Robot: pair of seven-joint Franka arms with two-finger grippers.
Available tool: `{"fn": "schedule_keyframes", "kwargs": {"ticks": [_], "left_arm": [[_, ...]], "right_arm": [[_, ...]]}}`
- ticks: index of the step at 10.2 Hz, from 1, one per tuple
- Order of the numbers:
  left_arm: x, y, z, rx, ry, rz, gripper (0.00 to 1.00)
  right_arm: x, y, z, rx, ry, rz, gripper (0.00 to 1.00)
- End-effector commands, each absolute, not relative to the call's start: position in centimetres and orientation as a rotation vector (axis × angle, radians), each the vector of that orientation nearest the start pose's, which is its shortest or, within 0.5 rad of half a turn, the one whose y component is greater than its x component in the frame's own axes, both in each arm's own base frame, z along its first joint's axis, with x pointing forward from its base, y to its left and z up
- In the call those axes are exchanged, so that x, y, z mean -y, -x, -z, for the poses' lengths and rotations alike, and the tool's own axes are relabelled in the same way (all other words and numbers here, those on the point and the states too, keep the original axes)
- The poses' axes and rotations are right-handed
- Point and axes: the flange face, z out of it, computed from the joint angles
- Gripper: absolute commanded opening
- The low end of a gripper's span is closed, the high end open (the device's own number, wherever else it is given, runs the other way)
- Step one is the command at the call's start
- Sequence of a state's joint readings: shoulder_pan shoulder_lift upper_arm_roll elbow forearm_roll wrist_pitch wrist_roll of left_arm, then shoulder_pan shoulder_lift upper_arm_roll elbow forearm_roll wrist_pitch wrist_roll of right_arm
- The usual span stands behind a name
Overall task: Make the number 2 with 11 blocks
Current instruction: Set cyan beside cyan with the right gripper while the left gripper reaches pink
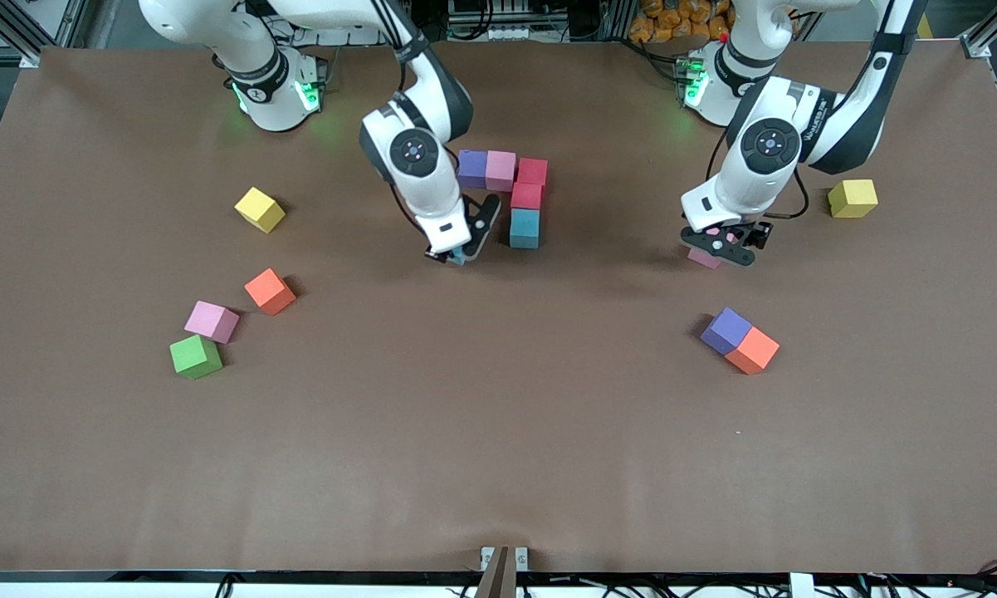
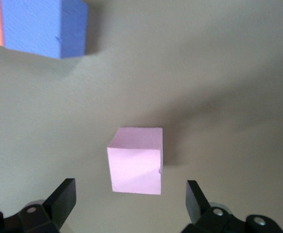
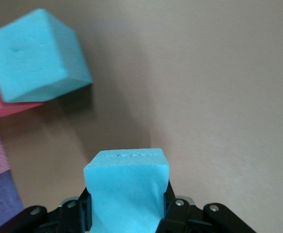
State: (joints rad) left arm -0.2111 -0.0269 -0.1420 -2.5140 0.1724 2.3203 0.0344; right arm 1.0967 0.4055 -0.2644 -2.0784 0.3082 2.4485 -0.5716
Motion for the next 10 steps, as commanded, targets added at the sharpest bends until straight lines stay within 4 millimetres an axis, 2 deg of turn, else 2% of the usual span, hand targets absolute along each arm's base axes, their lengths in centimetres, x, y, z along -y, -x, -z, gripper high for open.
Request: {"fn": "schedule_keyframes", "kwargs": {"ticks": [1, 3, 5, 8, 10], "left_arm": [[13.6, -39.7, -27.1, -0.775, 2.904, -0.194, 1.00], [12.0, -39.5, -25.8, -0.730, 2.927, -0.203, 1.00], [11.3, -39.5, -24.9, -0.710, 2.936, -0.222, 1.00], [11.3, -39.8, -23.0, -0.713, 2.950, -0.206, 1.00], [11.4, -39.6, -22.0, -0.716, 2.952, -0.223, 1.00]], "right_arm": [[-45.0, -36.2, -24.4, 1.806, 2.474, 0.004, 0.14], [-46.1, -35.2, -23.9, 1.928, 2.389, 0.104, 0.13], [-45.6, -35.5, -22.7, 2.025, 2.322, 0.193, 0.07], [-45.7, -35.7, -21.9, 2.026, 2.328, 0.184, 0.03], [-46.5, -35.1, -21.3, 1.980, 2.340, 0.216, 0.02]]}}
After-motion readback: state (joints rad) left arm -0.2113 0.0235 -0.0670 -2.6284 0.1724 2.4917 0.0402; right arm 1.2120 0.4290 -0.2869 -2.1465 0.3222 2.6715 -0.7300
